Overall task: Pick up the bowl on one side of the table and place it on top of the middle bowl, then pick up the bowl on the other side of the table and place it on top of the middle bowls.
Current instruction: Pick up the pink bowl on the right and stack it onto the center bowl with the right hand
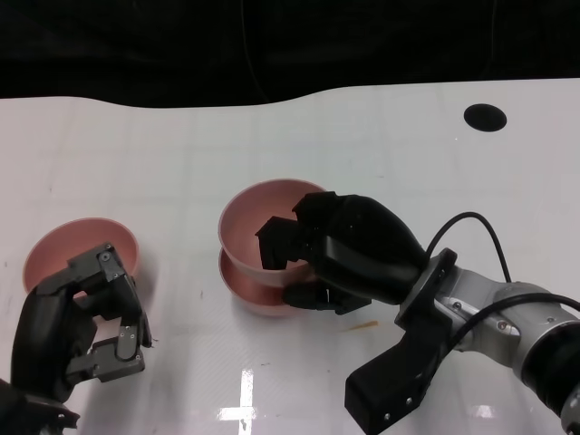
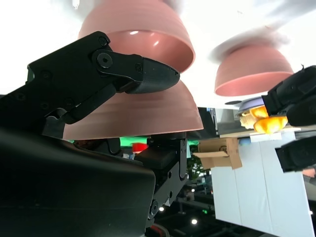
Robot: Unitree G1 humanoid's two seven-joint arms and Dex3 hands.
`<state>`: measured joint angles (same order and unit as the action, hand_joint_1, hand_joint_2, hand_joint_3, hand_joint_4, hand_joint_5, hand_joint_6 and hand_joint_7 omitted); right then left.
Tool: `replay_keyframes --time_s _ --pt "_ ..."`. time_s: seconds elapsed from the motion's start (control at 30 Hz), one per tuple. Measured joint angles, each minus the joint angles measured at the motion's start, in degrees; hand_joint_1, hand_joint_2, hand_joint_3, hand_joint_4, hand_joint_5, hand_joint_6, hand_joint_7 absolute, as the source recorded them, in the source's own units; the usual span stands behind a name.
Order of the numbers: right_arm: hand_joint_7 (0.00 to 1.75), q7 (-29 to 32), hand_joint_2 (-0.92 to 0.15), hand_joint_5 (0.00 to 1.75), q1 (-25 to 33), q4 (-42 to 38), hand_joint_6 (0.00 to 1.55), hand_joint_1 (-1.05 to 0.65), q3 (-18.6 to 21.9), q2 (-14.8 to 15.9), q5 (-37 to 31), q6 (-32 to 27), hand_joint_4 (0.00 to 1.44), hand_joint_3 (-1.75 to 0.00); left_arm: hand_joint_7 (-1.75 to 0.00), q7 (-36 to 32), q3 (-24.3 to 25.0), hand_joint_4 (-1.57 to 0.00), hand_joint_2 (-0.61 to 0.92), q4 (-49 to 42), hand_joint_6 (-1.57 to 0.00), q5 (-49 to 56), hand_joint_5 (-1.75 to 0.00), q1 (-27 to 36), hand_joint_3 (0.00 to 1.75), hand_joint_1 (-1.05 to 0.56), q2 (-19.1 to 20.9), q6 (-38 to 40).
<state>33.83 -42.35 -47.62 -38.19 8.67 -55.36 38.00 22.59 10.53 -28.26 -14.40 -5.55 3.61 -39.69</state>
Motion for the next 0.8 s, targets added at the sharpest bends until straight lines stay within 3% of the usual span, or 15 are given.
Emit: replay_keyframes --time_s 0.13,0.43,0.8 --pt "1.75 2.8 -0.58 1.75 -0.4 -1.8 0.62 -0.19 -1.0 -0.5 -1.2 -0.1 0.92 -0.88 -1.75 0.1 0.0 -0.96 0.52 0.0 -0.8 -0.3 -1.75 0.0 1.45 0.05 0.0 0.2" --pt "1.75 1.7 -0.65 1.75 -0.9 -3.2 0.59 -0.23 -2.1 -1.2 -1.1 0.0 0.87 -0.83 -1.75 -3.1 0.1 -0.97 0.51 0.0 -0.81 4.3 -1.75 0.0 1.44 0.07 0.3 -1.7" --pt "1.75 2.4 -0.67 1.75 -0.9 -3.8 0.6 -0.23 -2.9 -1.9 -1.3 -0.4 0.89 -0.81 -1.74 -3.9 1.3 -1.0 0.5 -2.6 -0.82 2.3 -1.75 -0.9 1.47 0.07 0.6 -4.1"
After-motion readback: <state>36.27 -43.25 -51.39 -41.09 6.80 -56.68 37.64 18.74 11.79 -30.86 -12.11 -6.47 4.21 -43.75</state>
